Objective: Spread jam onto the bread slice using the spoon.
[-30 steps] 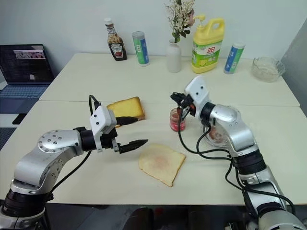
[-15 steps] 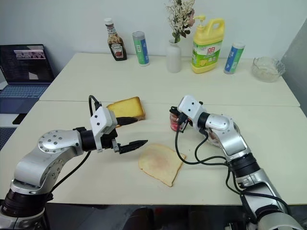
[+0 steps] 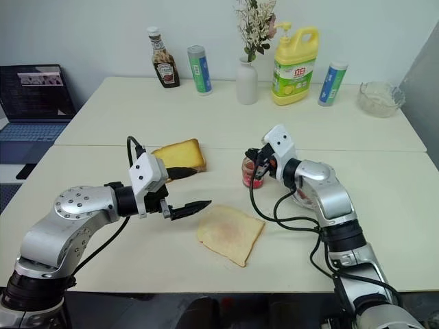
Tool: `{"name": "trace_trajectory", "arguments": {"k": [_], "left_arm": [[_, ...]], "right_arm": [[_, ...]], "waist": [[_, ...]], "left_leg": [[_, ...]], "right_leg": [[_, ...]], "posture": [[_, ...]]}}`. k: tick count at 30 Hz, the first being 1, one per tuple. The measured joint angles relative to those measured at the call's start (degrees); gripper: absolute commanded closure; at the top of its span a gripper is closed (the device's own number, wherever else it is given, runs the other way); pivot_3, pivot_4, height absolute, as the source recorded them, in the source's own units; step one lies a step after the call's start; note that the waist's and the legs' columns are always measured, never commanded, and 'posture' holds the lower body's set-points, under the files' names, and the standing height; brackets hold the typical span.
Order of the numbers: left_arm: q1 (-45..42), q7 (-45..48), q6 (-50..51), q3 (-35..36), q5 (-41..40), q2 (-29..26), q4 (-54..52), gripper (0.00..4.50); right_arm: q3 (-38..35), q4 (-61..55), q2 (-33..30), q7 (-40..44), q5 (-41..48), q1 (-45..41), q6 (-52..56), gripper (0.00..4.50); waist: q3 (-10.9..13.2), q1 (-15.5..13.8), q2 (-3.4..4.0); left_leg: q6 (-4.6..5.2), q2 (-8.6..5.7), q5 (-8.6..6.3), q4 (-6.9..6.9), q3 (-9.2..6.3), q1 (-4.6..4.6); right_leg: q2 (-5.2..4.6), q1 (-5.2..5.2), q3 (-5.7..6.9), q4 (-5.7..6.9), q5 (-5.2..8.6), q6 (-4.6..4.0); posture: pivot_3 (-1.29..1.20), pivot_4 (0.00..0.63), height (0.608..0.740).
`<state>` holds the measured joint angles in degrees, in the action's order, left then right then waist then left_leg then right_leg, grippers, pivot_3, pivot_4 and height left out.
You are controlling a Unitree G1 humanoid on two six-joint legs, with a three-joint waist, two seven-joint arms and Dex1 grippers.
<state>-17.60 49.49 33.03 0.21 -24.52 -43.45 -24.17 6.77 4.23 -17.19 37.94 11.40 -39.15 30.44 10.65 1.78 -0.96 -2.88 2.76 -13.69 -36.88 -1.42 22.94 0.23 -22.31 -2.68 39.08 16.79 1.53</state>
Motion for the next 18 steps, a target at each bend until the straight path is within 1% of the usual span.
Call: {"name": "trace_trajectory", "arguments": {"k": [6, 14, 18], "left_arm": [[0.0, -0.1, 0.1, -0.1, 0.2, 0.0, 0.0, 0.0], [0.0, 0.0, 0.0, -0.1, 0.6, 0.0, 0.0, 0.0], [0.0, 0.0, 0.0, -0.5, 0.7, 0.0, 0.0, 0.0]], "right_arm": [[-3.2, 0.1, 3.6, -2.4, 4.0, 0.0, 6.4, 4.48], [-6.7, 1.2, 5.5, -5.4, 6.3, -0.2, 8.7, 4.48], [-10.6, 2.9, 6.8, -7.4, 9.3, -0.8, 11.5, 4.48]], "waist": [[0.0, 0.0, 0.0], [0.0, 0.1, 0.0], [0.0, 0.1, 0.0]], "left_leg": [[0.0, 0.0, 0.0, 0.0, -0.01, 0.01], [0.0, 0.01, 0.0, 0.02, 0.01, 0.0], [0.0, 0.0, 0.0, 0.02, 0.01, 0.02]], "right_leg": [[0.0, 0.0, 0.0, 0.0, 0.0, 0.0], [0.01, -0.01, 0.0, -0.01, 0.0, 0.0], [0.01, -0.01, -0.01, -0.01, 0.0, 0.0]], "posture": [[0.0, 0.15, 0.74], [0.0, 0.15, 0.74], [0.0, 0.15, 0.74]]}}
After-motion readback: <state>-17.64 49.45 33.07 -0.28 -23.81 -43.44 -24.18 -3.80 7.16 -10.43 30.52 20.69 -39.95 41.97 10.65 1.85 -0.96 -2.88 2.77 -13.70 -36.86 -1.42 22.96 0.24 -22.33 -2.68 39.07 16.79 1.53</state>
